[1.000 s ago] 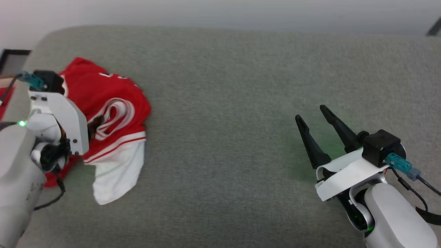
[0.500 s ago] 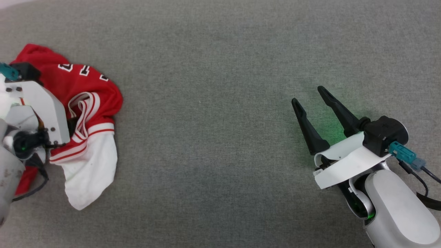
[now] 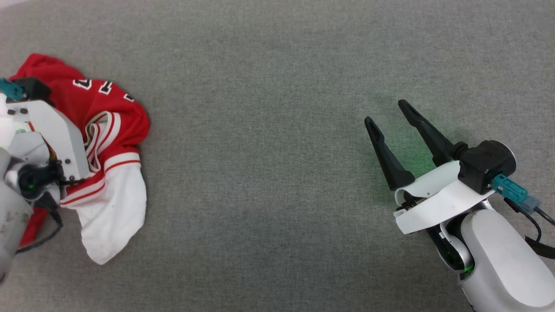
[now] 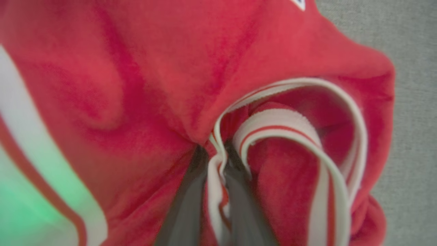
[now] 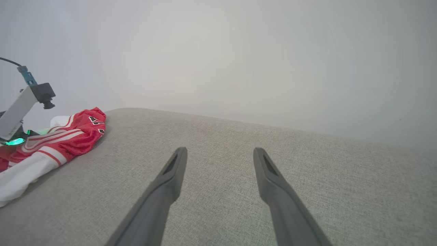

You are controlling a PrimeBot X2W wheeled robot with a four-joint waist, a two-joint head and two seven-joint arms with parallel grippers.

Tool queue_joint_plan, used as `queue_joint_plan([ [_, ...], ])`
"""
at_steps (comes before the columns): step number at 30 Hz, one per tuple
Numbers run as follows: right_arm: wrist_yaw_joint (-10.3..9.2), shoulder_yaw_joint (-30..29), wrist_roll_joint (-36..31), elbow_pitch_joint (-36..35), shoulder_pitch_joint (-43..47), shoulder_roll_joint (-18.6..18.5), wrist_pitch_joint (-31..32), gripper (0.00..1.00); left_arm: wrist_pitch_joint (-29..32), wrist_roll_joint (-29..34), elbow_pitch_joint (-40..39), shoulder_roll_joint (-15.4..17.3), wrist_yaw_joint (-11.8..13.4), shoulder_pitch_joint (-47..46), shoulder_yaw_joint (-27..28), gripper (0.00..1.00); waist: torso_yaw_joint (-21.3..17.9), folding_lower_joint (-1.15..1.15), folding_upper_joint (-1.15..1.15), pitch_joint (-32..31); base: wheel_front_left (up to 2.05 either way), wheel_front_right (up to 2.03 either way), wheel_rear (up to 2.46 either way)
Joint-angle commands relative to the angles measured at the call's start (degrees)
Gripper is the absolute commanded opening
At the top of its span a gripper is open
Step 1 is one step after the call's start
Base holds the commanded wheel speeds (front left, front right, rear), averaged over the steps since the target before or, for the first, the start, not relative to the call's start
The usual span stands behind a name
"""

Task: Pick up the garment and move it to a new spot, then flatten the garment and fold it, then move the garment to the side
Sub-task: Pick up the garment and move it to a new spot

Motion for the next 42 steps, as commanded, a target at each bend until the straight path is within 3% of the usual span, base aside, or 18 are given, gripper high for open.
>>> queue_joint_plan([
  [1, -0.02, -0.2, -0.28, -0.08, 0.29, -0.09, 0.12, 1.0, -0.32, 0.25, 0.91, -3.69, 0.13, 4.47, -2.87, 0.0, 0.19, 0.0, 0.0, -0.64, 0.0, 0.0, 0.0],
  [10, -0.02, -2.46, 0.53, 1.36, 3.04, 0.48, -0.5, 1.0, -13.38, 3.04, -3.33, -0.35, 0.06, 0.37, -5.68, 0.0, 0.64, 0.0, 0.0, -4.88, 0.0, 0.0, 0.0],
  [15, -0.02, -5.69, 0.74, 2.16, 5.56, 1.23, -0.85, 1.0, -17.53, 5.37, -7.57, 1.49, 0.08, -2.02, -10.19, 0.0, 0.54, 0.0, 0.0, -7.67, 0.0, 0.0, 0.0],
  [23, -0.02, -10.62, 0.64, 1.92, 8.76, 2.83, -1.09, 1.0, -22.23, 9.13, -15.21, 1.7, 0.08, -9.32, -18.37, 0.0, -1.94, 0.0, 0.0, -9.88, 0.0, 0.0, 0.0],
  [29, -0.02, -14.66, 0.23, 0.51, 10.4, 4.38, -1.13, 1.0, -23.78, 12.34, -21.83, -0.26, 0.08, -15.33, -23.07, 0.0, -5.28, 0.0, 0.0, -10.23, 0.0, 0.0, 0.0],
  [34, -0.02, -17.6, 0.34, -0.87, 11.43, 5.51, -1.14, 1.0, -24.65, 16.16, -26.97, -3.93, 0.08, -18.36, -24.3, 0.0, -8.34, 0.0, 0.0, -9.98, 0.0, 0.0, 0.0],
  [42, -0.02, -21.32, 0.76, -2.77, 12.03, 6.71, -1.15, 1.0, -18.14, 22.67, -41.52, -9.77, 0.12, -15.61, -24.37, 0.0, -12.81, 0.0, 0.0, -7.92, 0.0, 0.0, 0.0],
])
